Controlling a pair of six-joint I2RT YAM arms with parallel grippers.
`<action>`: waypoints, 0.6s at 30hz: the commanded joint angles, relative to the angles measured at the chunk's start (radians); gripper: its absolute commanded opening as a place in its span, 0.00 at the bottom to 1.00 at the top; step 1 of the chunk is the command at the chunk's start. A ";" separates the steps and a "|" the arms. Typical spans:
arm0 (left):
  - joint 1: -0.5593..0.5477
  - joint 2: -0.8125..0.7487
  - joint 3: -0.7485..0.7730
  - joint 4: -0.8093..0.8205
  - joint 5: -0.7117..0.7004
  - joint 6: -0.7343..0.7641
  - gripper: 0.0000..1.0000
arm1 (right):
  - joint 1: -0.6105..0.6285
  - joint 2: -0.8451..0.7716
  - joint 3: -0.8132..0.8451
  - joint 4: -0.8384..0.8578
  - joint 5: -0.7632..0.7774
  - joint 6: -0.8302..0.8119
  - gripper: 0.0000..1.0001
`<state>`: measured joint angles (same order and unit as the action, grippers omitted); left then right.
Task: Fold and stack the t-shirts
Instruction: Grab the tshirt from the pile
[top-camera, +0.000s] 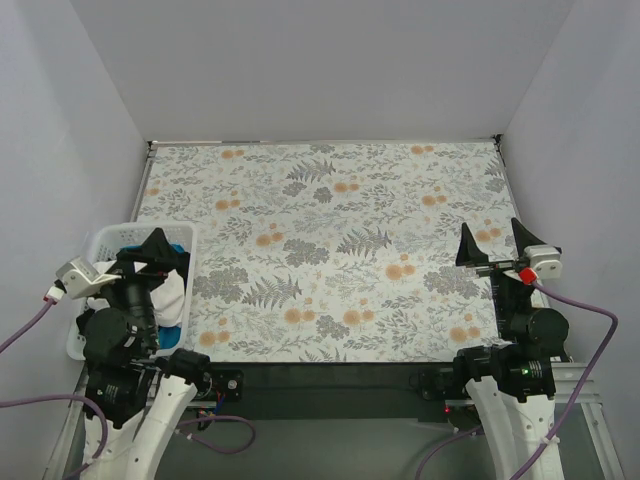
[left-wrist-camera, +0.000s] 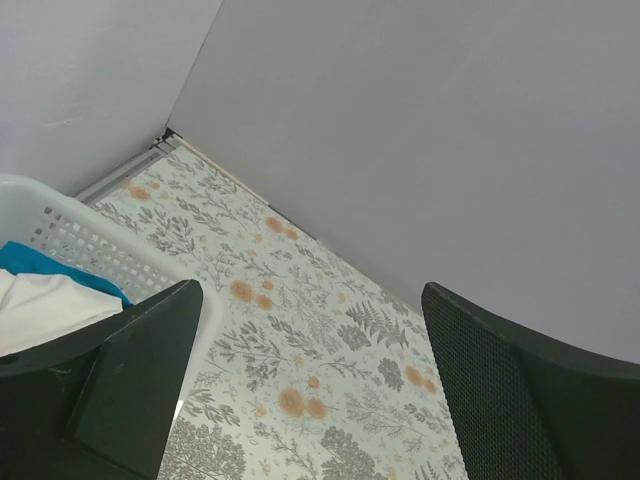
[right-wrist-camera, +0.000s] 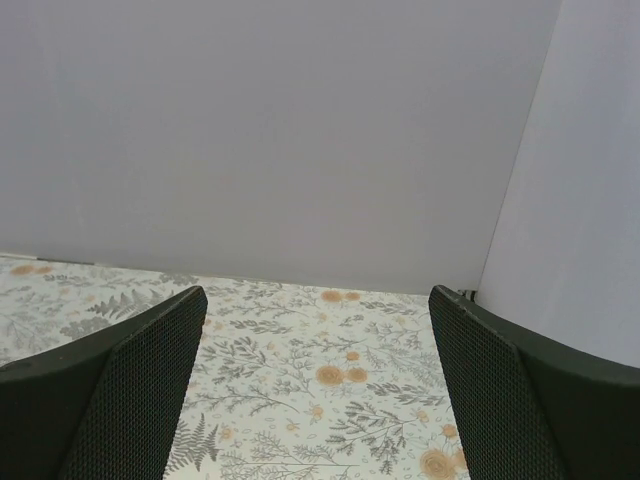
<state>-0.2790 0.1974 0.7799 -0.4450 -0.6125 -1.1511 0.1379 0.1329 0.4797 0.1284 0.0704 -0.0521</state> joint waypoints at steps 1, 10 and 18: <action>-0.003 0.040 -0.005 -0.020 0.003 -0.015 0.91 | 0.003 0.008 0.025 0.014 0.000 0.032 0.98; -0.003 0.298 0.068 -0.096 0.014 -0.120 0.93 | 0.028 0.082 -0.027 0.002 0.026 0.144 0.98; 0.000 0.666 0.231 -0.173 -0.084 -0.252 0.98 | 0.052 0.184 -0.075 0.010 -0.012 0.215 0.98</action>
<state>-0.2787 0.7719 0.9344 -0.5621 -0.6163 -1.3254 0.1791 0.3023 0.4248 0.1074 0.0742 0.1078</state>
